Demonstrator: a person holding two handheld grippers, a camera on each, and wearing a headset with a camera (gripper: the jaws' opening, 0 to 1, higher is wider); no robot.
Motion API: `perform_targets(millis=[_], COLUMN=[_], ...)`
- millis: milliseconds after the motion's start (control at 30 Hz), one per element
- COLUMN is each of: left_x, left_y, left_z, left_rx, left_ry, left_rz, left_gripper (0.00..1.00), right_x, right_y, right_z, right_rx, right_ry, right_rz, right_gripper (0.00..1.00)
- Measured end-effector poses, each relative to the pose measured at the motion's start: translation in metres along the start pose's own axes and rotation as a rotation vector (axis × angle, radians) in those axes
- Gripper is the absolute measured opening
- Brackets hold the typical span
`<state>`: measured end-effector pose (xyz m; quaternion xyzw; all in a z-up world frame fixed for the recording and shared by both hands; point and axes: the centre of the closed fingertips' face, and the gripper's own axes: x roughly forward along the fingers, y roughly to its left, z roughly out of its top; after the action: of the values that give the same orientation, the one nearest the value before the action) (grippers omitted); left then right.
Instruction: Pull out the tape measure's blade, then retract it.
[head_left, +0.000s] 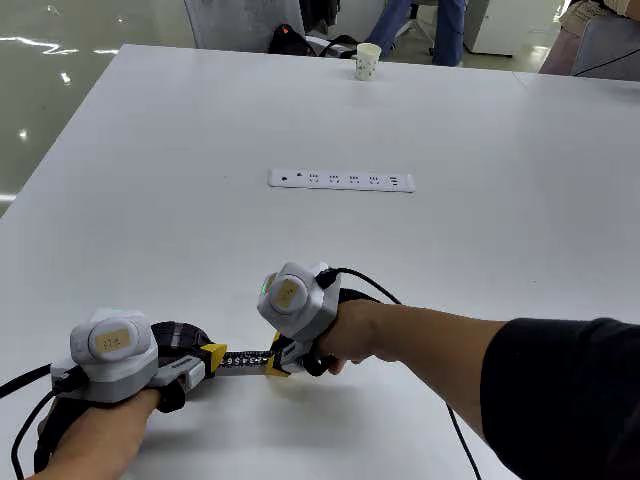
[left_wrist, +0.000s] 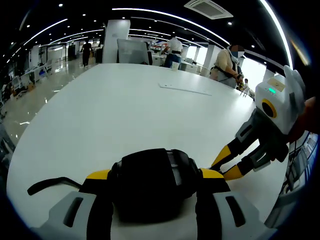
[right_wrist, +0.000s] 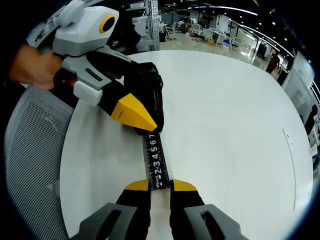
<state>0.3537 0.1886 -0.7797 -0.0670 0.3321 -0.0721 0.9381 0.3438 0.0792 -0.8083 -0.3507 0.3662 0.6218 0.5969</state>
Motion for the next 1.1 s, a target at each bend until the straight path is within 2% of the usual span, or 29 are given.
perform_targets(millis=[333,1100], left_x=[0.0006,-0.0011], left_y=[-0.0002,-0.0022], left_z=[-0.0007,-0.0001], left_rx=[-0.001,-0.007], left_ry=[0.002,0.002], left_rz=[0.0,-0.003], left_gripper=[0.62,0.62], right_x=[0.001,0.0046], right_y=[0.0005,0.0008], right_z=[0.0027,0.0092], right_rx=[-0.008,-0.004], right_ry=[0.008,-0.012], right_rz=[0.007,0.008], right_gripper=[0.1,0.1])
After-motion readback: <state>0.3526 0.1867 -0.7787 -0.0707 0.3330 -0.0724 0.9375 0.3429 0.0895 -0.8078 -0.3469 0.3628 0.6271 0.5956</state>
